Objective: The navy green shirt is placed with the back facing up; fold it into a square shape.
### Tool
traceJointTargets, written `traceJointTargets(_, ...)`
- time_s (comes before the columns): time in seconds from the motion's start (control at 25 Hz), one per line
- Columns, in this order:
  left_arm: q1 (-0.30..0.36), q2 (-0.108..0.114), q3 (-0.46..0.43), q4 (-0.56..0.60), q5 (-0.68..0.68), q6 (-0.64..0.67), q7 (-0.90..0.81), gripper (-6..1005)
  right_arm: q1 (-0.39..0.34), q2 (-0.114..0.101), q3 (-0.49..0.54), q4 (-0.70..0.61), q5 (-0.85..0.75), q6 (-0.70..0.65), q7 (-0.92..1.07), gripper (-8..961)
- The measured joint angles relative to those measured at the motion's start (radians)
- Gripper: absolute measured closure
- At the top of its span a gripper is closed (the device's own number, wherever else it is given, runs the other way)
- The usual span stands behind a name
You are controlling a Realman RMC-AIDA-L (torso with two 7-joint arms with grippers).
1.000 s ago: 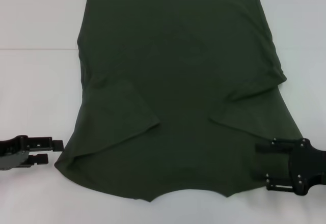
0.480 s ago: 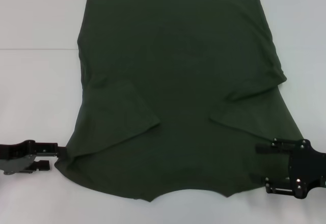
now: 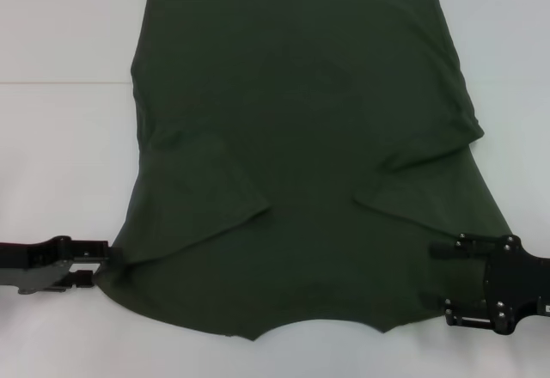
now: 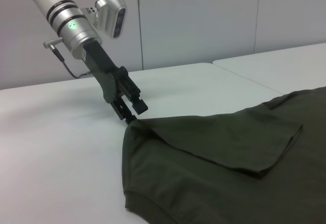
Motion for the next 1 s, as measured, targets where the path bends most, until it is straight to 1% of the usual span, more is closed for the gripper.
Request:
traceJointTargets(0.2,-0.010,-0.014,0.020,-0.009,0.001,-0.022,0.000,264,0.001,0.000,0.000,0.000,0.000,0.000,0.001,237)
traceJointTargets(0.48,-0.028,-0.019,0.030,-0.020,0.001,-0.028,0.005,266,0.001,0.000,0.006,0.000,0.000,0.000,0.001,236)
traceJointTargets(0.68,-0.031,-0.024,0.075,-0.015,0.002,-0.054,0.018,267,-0.001,0.000,0.010,0.000,0.001,0.000,0.002,236)
traceJointTargets(0.88,-0.031,-0.022,0.085,-0.014,0.006,-0.069,0.005,384,-0.003,0.000,0.012,0.000,0.002,0.000,0.002,236)
traceJointTargets(1.0,-0.032,-0.022,0.081,-0.013,0.007,-0.072,0.004,498,-0.004,0.000,0.012,0.000,0.002,0.000,0.003,237)
